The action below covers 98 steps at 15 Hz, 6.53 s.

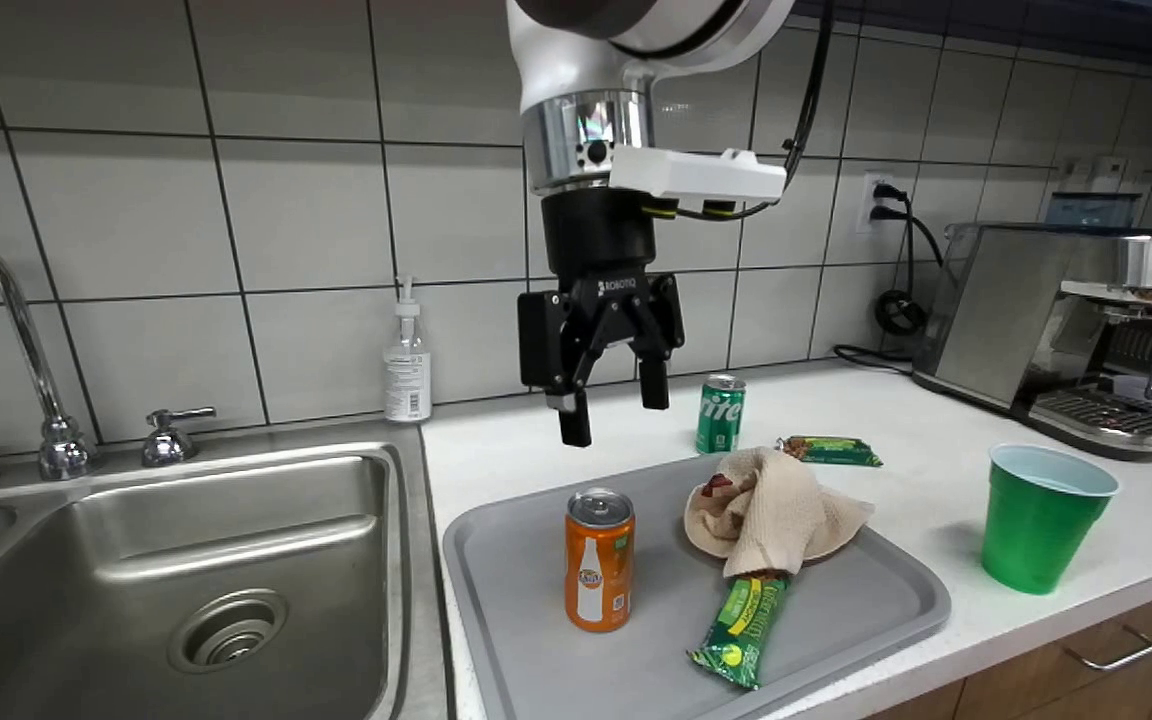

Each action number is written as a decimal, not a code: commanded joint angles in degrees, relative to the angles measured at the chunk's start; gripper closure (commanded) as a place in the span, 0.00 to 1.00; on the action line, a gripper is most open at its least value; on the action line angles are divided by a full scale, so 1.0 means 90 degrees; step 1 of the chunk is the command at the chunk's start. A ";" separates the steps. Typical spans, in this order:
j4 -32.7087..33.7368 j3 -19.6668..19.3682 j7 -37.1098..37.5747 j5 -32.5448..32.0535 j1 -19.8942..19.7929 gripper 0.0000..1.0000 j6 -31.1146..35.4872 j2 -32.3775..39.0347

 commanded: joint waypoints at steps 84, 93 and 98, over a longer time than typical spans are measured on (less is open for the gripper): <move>0.0970 -0.0310 0.0879 -0.0630 0.0207 0.62 0.0866 0.1601; 0.1651 -0.0459 0.0833 -0.0601 0.0145 0.62 0.0753 0.1920; 0.2111 -0.0551 0.0786 -0.0582 0.0111 0.62 0.0696 0.2236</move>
